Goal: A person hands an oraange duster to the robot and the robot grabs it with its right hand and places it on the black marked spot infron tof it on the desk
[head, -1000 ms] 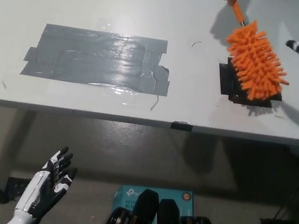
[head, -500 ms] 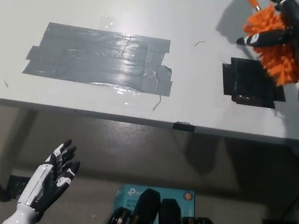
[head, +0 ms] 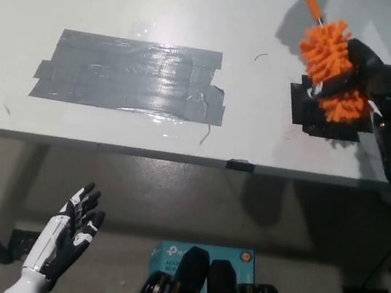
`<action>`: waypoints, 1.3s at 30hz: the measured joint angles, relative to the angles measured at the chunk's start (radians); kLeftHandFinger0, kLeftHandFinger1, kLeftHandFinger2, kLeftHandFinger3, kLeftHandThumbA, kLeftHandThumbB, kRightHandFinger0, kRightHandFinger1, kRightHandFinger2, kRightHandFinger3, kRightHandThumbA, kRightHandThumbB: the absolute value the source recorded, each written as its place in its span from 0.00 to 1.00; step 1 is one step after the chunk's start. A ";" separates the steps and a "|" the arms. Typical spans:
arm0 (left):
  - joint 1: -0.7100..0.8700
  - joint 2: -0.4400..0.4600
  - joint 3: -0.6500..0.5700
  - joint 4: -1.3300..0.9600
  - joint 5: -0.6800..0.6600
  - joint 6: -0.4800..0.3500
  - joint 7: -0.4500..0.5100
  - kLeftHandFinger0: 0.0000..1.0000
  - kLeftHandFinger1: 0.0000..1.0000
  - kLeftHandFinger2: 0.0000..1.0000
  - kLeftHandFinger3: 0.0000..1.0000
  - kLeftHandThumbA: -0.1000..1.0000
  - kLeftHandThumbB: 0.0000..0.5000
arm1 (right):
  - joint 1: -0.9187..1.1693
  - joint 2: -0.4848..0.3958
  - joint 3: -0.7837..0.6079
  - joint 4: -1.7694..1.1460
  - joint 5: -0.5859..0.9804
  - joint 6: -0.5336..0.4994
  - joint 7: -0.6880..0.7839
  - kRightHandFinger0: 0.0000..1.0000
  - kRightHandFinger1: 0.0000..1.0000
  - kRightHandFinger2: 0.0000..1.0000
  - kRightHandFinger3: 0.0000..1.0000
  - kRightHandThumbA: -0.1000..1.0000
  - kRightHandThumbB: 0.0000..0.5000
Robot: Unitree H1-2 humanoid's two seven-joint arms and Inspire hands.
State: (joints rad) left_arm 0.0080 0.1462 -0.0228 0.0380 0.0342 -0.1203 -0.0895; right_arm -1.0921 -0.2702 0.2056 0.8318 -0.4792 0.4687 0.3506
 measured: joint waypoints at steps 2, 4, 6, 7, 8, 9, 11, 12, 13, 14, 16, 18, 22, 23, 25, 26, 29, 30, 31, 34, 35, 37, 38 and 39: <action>0.009 0.001 0.000 -0.006 -0.001 0.000 0.000 1.00 1.00 1.00 1.00 0.74 0.33 | 0.001 -0.016 0.034 0.003 -0.014 0.000 0.005 1.00 1.00 1.00 1.00 0.55 0.69; 0.014 0.002 0.000 -0.008 -0.001 0.000 -0.001 0.99 1.00 1.00 1.00 0.74 0.33 | 0.001 -0.023 0.036 0.003 -0.019 0.000 0.008 0.67 0.80 0.91 1.00 0.25 0.59; 0.015 0.001 -0.001 -0.015 -0.001 0.000 -0.001 1.00 1.00 1.00 1.00 0.74 0.35 | 0.003 -0.029 0.028 -0.001 -0.021 0.000 0.017 0.04 0.15 0.36 1.00 0.08 0.60; 0.016 0.001 -0.003 -0.021 -0.001 0.000 -0.004 1.00 1.00 1.00 1.00 0.74 0.36 | 0.008 -0.032 0.025 -0.010 -0.021 0.000 0.025 0.01 0.13 0.34 1.00 0.02 0.60; 0.016 0.001 -0.003 -0.024 -0.001 0.000 -0.006 1.00 1.00 1.00 1.00 0.73 0.36 | 0.010 -0.032 0.024 -0.013 -0.022 0.000 0.028 0.00 0.14 0.35 1.00 0.00 0.58; 0.015 0.001 -0.005 -0.026 -0.001 0.000 -0.009 1.00 1.00 1.00 1.00 0.72 0.33 | 0.014 -0.033 0.025 -0.017 -0.023 0.000 0.032 0.04 0.21 0.38 1.00 0.00 0.53; 0.012 0.001 -0.007 -0.026 0.000 0.001 -0.010 0.99 1.00 1.00 1.00 0.71 0.32 | 0.024 -0.034 0.030 -0.034 -0.024 0.000 0.033 0.22 0.42 0.46 0.67 0.00 0.48; 0.012 0.001 -0.008 -0.027 -0.001 0.001 -0.010 1.00 1.00 1.00 1.00 0.71 0.31 | 0.034 -0.035 0.029 -0.056 -0.025 0.000 0.028 0.22 0.43 0.47 0.62 0.00 0.43; 0.013 0.001 -0.009 -0.029 -0.001 0.001 -0.011 1.00 1.00 1.00 1.00 0.71 0.31 | 0.047 -0.035 0.028 -0.079 -0.026 0.000 0.022 0.20 0.44 0.49 0.63 0.00 0.41; 0.015 0.001 -0.009 -0.029 -0.001 0.001 -0.011 1.00 1.00 1.00 1.00 0.71 0.31 | 0.058 -0.035 0.028 -0.097 -0.027 0.000 0.015 0.06 0.29 0.34 0.53 0.00 0.36; 0.018 0.001 -0.011 -0.029 -0.001 0.001 -0.011 1.00 1.00 1.00 1.00 0.72 0.32 | 0.082 -0.034 0.023 -0.120 -0.028 0.000 -0.008 0.00 0.33 0.49 0.66 0.00 0.33; 0.021 0.001 -0.014 -0.029 0.000 0.001 -0.011 0.99 1.00 1.00 1.00 0.73 0.35 | 0.099 -0.033 0.013 -0.131 -0.027 -0.001 -0.035 0.07 0.56 0.90 1.00 0.00 0.33; 0.021 0.000 -0.021 -0.028 0.001 0.001 -0.011 0.99 1.00 1.00 1.00 0.71 0.37 | 0.131 -0.031 -0.029 -0.142 -0.020 -0.013 -0.097 0.05 0.63 1.00 0.97 0.00 0.35; 0.021 0.000 -0.024 -0.028 0.001 0.001 -0.011 1.00 1.00 1.00 1.00 0.71 0.37 | 0.139 -0.031 -0.038 -0.146 -0.017 -0.014 -0.111 0.07 0.65 1.00 0.98 0.00 0.35; 0.021 -0.001 -0.028 -0.028 0.002 0.001 -0.011 1.00 1.00 1.00 1.00 0.71 0.37 | 0.157 -0.031 -0.054 -0.175 -0.013 -0.015 -0.129 0.10 0.69 1.00 1.00 0.00 0.34; 0.024 -0.001 -0.030 -0.028 0.002 0.000 -0.011 1.00 1.00 1.00 1.00 0.71 0.37 | 0.172 -0.031 -0.066 -0.210 -0.008 -0.014 -0.138 0.11 0.71 1.00 1.00 0.00 0.33; 0.030 -0.001 -0.032 -0.028 0.002 0.000 -0.011 1.00 1.00 1.00 1.00 0.71 0.38 | 0.202 -0.029 -0.091 -0.289 0.002 -0.012 -0.149 0.16 0.73 1.00 1.00 0.00 0.36; 0.031 -0.001 -0.032 -0.028 0.002 0.000 -0.011 1.00 1.00 1.00 1.00 0.70 0.39 | 0.208 -0.028 -0.102 -0.314 0.007 -0.011 -0.152 0.18 0.74 1.00 1.00 0.00 0.35; 0.030 -0.001 -0.032 -0.027 0.002 0.001 -0.011 0.99 1.00 1.00 1.00 0.70 0.38 | 0.213 -0.028 -0.124 -0.361 0.016 -0.009 -0.156 0.34 0.76 1.00 1.00 0.00 0.35; 0.027 -0.001 -0.032 -0.027 0.002 0.001 -0.010 0.97 1.00 1.00 1.00 0.69 0.39 | 0.226 -0.028 -0.154 -0.446 0.030 -0.008 -0.160 0.48 0.73 1.00 1.00 0.00 0.29; 0.026 -0.001 -0.032 -0.026 0.002 0.001 -0.010 0.98 1.00 1.00 1.00 0.69 0.40 | 0.237 -0.028 -0.166 -0.487 0.033 -0.008 -0.160 0.32 0.70 1.00 1.00 0.00 0.28; 0.027 -0.001 -0.033 -0.025 0.004 0.001 -0.010 0.97 1.00 1.00 1.00 0.68 0.40 | 0.260 -0.026 -0.185 -0.553 0.038 -0.007 -0.160 0.27 0.67 1.00 1.00 0.00 0.30; 0.028 -0.001 -0.033 -0.025 0.004 0.001 -0.010 0.97 1.00 1.00 1.00 0.68 0.40 | 0.272 -0.024 -0.195 -0.585 0.040 -0.007 -0.160 0.31 0.69 1.00 1.00 0.00 0.29; 0.029 -0.001 -0.033 -0.025 0.005 0.000 -0.010 0.97 1.00 1.00 1.00 0.68 0.42 | 0.297 -0.020 -0.213 -0.638 0.041 -0.006 -0.160 0.38 0.71 0.99 1.00 0.00 0.27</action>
State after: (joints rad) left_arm 0.0369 0.1453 -0.0559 0.0126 0.0392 -0.1198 -0.0997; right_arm -0.7950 -0.2902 -0.0076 0.1943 -0.4387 0.4622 0.1907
